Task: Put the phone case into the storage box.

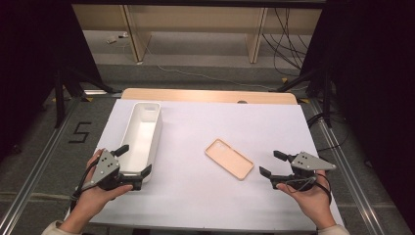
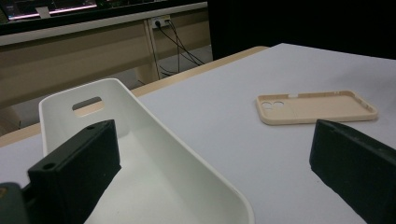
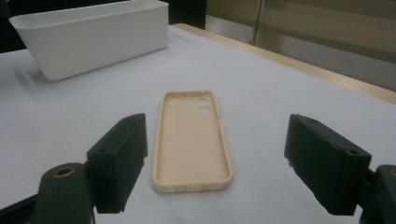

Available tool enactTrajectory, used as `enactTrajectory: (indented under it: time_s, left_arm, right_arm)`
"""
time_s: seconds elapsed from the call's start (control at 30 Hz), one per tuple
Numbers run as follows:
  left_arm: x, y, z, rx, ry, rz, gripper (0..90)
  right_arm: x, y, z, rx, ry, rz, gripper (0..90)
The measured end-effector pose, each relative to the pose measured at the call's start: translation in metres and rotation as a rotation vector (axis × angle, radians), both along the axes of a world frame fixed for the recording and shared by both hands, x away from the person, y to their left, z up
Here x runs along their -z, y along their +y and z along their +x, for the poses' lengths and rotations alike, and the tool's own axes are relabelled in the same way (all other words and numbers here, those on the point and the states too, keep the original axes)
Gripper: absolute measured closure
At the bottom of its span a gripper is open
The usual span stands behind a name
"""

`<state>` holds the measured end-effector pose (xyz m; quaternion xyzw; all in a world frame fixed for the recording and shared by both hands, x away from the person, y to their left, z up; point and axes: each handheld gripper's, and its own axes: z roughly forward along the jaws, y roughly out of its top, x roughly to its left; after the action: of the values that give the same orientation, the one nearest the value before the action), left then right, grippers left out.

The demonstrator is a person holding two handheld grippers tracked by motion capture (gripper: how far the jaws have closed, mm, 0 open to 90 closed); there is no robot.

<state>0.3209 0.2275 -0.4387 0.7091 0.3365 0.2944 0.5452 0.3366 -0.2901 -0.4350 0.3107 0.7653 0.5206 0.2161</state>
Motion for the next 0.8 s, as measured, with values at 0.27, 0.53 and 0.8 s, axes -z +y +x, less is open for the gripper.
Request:
enactTrajectory:
  time_s: [0.27,0.53,0.8]
  left_arm:
    - [-0.001,0.0,0.0,-0.009,0.0,-0.009,1.5]
    - [-0.001,0.003,-0.001,-0.013,-0.005,-0.023,2.2]
    - [-0.003,0.003,-0.003,-0.016,-0.013,-0.015,2.5]
  right_arm:
    - [-0.001,-0.002,0.003,0.018,0.011,-0.01,27.3]
    - [-0.006,0.0,0.01,0.016,0.03,-0.053,59.9]
    - [-0.004,0.009,0.031,0.049,0.108,-0.177,90.0]
